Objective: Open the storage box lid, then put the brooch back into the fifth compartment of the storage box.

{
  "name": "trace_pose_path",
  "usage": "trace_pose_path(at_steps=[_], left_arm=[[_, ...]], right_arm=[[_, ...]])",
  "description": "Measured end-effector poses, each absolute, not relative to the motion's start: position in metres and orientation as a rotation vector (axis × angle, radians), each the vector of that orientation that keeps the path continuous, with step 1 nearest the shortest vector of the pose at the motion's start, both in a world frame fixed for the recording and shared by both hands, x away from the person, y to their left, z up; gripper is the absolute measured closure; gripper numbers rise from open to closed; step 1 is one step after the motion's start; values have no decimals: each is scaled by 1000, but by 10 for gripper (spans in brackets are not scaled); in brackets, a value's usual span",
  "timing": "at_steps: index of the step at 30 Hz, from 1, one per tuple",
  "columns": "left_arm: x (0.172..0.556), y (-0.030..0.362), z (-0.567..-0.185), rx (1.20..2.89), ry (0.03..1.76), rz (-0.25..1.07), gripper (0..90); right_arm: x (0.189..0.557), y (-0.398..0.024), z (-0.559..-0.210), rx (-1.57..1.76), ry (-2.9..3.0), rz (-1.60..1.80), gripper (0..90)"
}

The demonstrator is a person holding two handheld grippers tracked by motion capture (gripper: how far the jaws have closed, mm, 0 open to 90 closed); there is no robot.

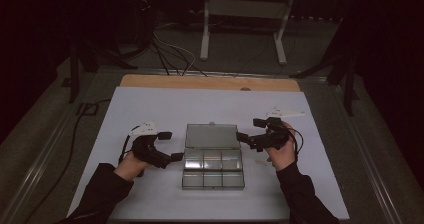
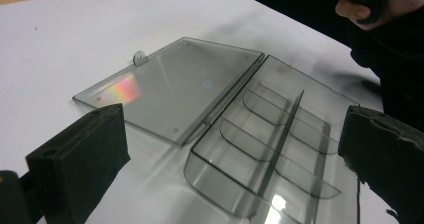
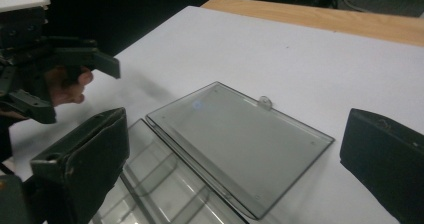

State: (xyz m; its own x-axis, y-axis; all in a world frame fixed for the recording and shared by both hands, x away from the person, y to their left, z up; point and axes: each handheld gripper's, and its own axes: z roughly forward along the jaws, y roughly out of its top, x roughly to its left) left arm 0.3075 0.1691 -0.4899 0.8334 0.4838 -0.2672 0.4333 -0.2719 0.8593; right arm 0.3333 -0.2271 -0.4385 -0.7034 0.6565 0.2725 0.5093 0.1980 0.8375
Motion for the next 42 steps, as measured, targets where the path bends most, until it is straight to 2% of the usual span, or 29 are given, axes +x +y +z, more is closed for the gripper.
trace_pose_path(at_steps=[20, 42], left_arm=[[279, 194, -507, 1897, 725, 78, 9], [278, 198, -515, 1890, 744, 82, 9]], right_arm=[[314, -264, -456, 1059, 2293, 1531, 0], [297, -295, -481, 1084, 2322, 1452, 0]])
